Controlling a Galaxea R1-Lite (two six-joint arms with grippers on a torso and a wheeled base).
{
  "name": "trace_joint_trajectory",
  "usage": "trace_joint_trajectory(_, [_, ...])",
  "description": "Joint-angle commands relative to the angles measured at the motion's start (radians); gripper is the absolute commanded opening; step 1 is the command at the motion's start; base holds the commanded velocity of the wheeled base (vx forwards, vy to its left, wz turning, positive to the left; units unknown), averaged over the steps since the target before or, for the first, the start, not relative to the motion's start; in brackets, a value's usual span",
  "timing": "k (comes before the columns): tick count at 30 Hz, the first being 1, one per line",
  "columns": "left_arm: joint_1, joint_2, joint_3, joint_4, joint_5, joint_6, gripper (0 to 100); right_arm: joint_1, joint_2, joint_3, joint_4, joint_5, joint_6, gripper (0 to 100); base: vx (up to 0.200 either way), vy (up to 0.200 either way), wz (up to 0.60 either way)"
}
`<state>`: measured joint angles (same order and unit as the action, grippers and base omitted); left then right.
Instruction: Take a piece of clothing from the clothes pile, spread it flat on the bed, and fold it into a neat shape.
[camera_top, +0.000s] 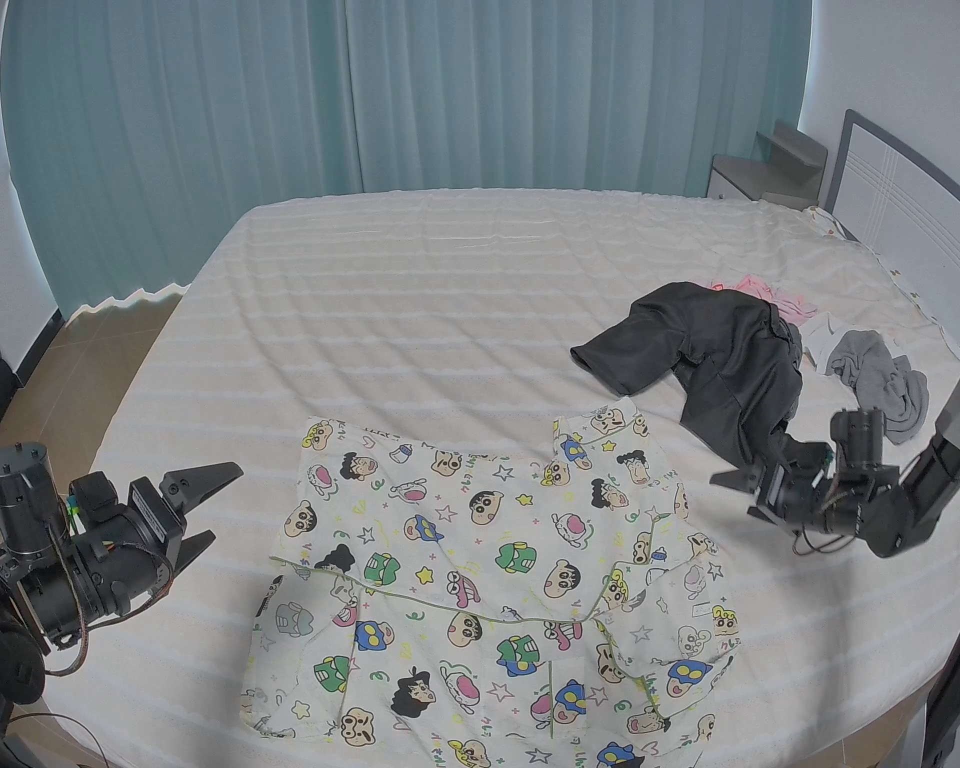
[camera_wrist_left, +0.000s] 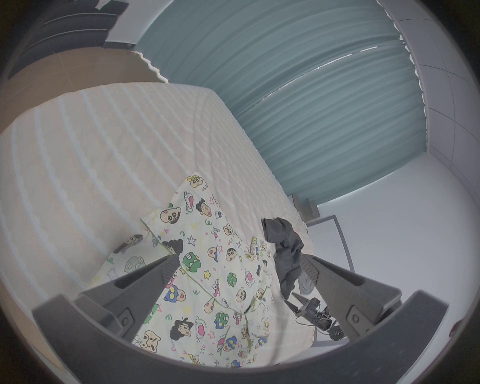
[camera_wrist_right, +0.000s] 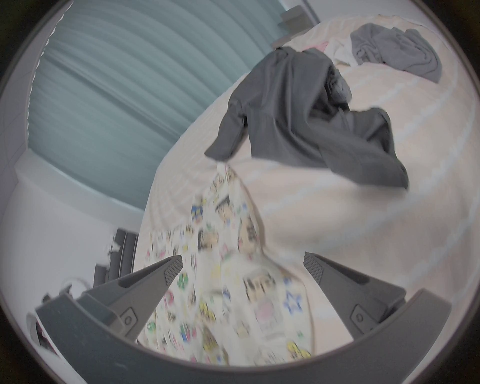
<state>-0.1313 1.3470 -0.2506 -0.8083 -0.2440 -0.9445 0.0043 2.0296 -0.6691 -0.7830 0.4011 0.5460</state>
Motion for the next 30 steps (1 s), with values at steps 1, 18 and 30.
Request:
trace_joint_trajectory(1, [-0.037, -0.051, 0.045, 0.000, -0.087, 0.012, 100, -0.190, -0.040, 0.395, -0.157, 0.277, -0.284, 100, 0.000, 0.000, 0.00])
trace_joint_trajectory(18, [-0.057, -0.045, 0.044, 0.001, -0.084, 0.010, 100, -0.150, 0.159, 0.342, -0.160, 0.389, -0.457, 100, 0.000, 0.000, 0.00])
trace_joint_trajectory(30, [-0.056, -0.042, 0.044, 0.003, -0.081, 0.010, 100, -0.063, 0.205, 0.238, -0.160, 0.361, -0.351, 100, 0.000, 0.000, 0.00])
